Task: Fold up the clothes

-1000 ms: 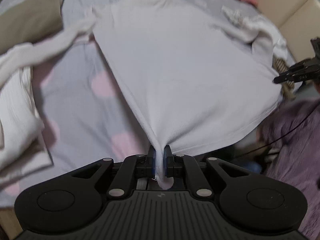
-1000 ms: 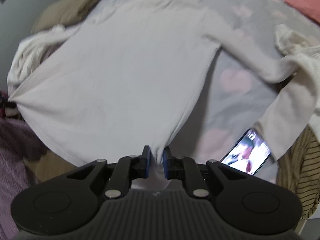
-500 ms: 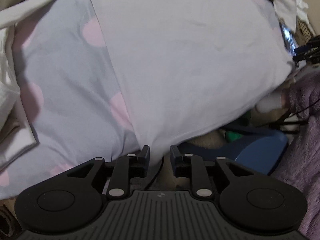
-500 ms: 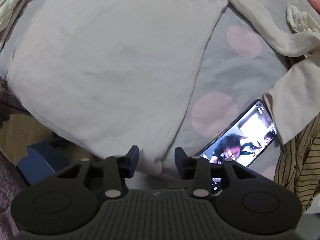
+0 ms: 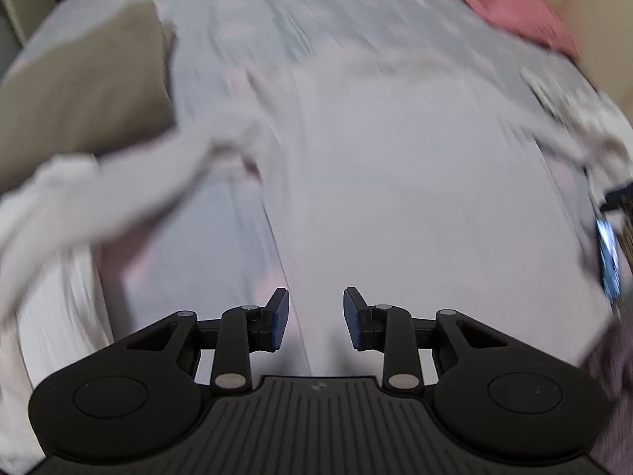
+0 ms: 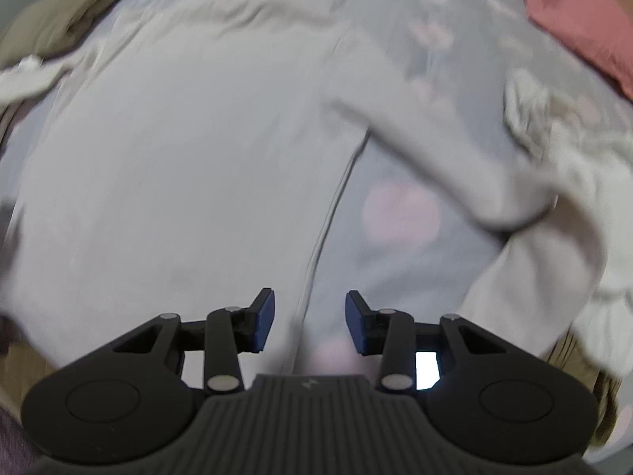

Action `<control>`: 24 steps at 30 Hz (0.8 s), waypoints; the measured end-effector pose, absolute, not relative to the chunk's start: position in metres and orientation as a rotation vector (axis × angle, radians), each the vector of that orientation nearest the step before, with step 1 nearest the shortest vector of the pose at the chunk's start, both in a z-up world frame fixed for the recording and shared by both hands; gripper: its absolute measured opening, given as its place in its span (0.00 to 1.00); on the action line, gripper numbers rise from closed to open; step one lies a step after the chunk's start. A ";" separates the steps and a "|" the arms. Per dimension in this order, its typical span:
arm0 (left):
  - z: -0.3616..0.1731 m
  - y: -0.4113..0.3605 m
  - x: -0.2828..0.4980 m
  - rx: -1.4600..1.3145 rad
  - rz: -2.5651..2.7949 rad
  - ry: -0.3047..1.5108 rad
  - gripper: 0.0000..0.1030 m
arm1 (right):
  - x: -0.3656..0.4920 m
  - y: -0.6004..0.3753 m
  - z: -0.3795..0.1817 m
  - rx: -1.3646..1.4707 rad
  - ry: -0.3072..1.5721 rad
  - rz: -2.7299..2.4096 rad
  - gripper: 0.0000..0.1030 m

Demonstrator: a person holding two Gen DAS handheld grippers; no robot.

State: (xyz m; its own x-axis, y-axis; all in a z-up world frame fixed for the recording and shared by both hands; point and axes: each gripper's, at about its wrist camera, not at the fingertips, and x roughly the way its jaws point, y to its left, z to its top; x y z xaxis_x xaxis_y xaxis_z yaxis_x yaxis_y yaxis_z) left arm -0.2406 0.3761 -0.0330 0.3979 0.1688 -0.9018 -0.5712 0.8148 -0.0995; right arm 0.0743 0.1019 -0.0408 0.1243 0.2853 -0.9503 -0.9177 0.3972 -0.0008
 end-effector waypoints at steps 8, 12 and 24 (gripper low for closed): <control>-0.029 0.445 -0.162 -0.409 0.539 0.906 0.37 | 0.143 0.179 -0.043 -0.574 1.007 0.976 0.40; -0.050 0.468 -0.121 -0.399 0.547 0.889 0.37 | 0.170 0.221 -0.049 -0.505 0.976 0.979 0.38; -0.109 0.507 -0.019 -0.439 0.532 0.792 0.49 | 0.209 0.334 -0.079 -0.289 0.964 1.050 0.38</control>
